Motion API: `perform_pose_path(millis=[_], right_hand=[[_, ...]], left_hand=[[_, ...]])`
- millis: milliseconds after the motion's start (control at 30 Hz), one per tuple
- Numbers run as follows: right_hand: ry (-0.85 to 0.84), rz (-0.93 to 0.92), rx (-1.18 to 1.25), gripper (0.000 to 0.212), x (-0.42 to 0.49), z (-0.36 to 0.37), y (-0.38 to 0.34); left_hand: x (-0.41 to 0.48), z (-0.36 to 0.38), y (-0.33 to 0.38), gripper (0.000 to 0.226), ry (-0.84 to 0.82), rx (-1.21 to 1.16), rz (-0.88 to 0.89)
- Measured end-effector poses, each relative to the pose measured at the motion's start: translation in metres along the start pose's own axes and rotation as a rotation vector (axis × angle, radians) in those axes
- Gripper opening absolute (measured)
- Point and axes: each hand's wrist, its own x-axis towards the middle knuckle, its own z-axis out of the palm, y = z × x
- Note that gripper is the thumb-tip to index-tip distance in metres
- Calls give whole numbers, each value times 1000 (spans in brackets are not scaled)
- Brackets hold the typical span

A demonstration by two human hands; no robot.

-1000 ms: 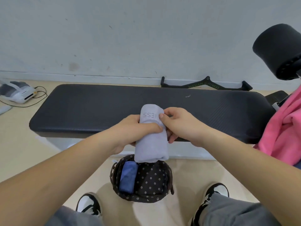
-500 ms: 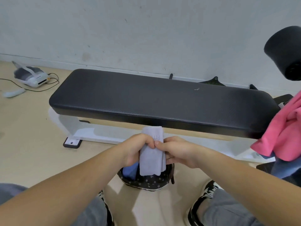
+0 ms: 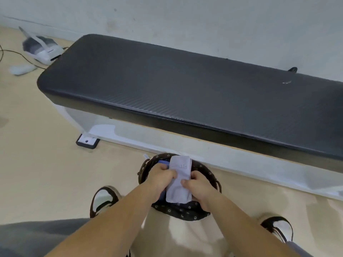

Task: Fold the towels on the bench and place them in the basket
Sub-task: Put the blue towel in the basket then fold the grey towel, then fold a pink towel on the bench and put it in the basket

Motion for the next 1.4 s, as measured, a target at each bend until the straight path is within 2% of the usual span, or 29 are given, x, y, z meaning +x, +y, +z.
perform_pose_path(millis=[67,133,233,367,433,500,567,633,700,800,933,1033,1200,1333,1400], right_hand=[[58,31,53,18,21,5,14],[112,64,64,20,38,10,29],[112,138,167,19,55,19,46],[77,195,276,20,67,27,59],[77,182,211,23,70,26,59],[84,147,68,24,72,21,57],[96,72,-72,17,76,13,58],[106,16,-157,15,77,6,61],[172,14,-171,21,79,2,64],[218,42,-116,8,80,-3,62],[209,40,-62,18,72,-5,47],[198,-23,-162,18,55,-9,25],[152,-126,-443,23,6,-31,-25],[91,-115,-660,23,-54,-50,-70],[71,-101,-768,29,-90,-61,-91]], left_hand=[[21,-4,-15,14,144,275,99],[37,-8,-31,25,189,498,178],[51,-8,-48,37,159,719,310],[56,8,-51,46,-30,1116,547],[59,19,-52,54,-99,1316,599],[67,27,-56,70,-98,1475,600],[78,33,-59,87,-82,1567,590],[87,37,-62,95,-82,1635,561],[94,40,-62,97,-91,1670,502],[100,47,-62,104,-88,1695,428],[93,52,-54,110,-118,1693,363],[77,46,-44,97,-148,1646,404],[34,32,-15,59,-111,1440,574],[-20,28,30,32,-86,1242,710],[-51,30,50,29,-52,1132,773]])
